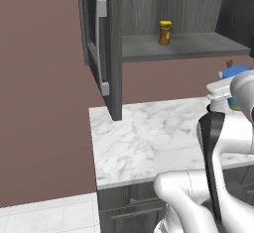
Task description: Collect the turmeric, mayonnaise, and shaker from the cabinet and place them next to the stove.
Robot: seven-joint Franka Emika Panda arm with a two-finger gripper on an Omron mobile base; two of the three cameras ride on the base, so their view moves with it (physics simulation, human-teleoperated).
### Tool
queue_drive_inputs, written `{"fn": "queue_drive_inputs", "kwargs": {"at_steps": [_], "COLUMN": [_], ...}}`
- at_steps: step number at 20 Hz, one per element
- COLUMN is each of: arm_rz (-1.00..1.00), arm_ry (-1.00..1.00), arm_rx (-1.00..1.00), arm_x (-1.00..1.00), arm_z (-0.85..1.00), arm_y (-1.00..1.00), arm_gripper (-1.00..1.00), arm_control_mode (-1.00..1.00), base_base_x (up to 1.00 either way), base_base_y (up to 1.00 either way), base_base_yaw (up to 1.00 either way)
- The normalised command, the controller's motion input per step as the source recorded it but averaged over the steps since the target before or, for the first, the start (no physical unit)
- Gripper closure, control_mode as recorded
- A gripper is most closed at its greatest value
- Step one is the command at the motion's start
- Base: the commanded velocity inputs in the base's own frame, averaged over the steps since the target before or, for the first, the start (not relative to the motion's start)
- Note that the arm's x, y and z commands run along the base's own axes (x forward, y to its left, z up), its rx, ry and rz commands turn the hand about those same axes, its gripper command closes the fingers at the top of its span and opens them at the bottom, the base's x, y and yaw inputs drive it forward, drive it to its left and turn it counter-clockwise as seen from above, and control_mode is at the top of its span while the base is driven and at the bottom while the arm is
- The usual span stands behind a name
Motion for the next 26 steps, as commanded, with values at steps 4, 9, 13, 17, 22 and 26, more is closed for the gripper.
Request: {"fn": "queue_drive_inputs", "kwargs": {"at_steps": [4, 9, 13, 17, 22, 26], "arm_rz": [0.00, 0.00, 0.00, 0.00, 0.00, 0.00], "arm_ry": [0.00, 0.00, 0.00, 0.00, 0.00, 0.00], "arm_rx": [0.00, 0.00, 0.00, 0.00, 0.00, 0.00], "arm_x": [-0.21, 0.00, 0.00, 0.00, 0.00, 0.00], "arm_z": [-0.07, 0.00, 0.00, 0.00, 0.00, 0.00], "arm_y": [0.00, 0.00, 0.00, 0.00, 0.00, 0.00], "arm_gripper": [1.00, 1.00, 1.00, 1.00, 1.00, 1.00], "arm_control_mode": [1.00, 1.00, 1.00, 1.00, 1.00, 1.00], "base_base_x": [-0.28, -0.61, -0.58, -0.39, -0.17, -0.05], "base_base_y": [0.00, 0.00, 0.00, -0.08, -0.44, -0.65], "base_base_yaw": [0.00, 0.00, -0.01, -0.06, -0.02, 0.00]}}
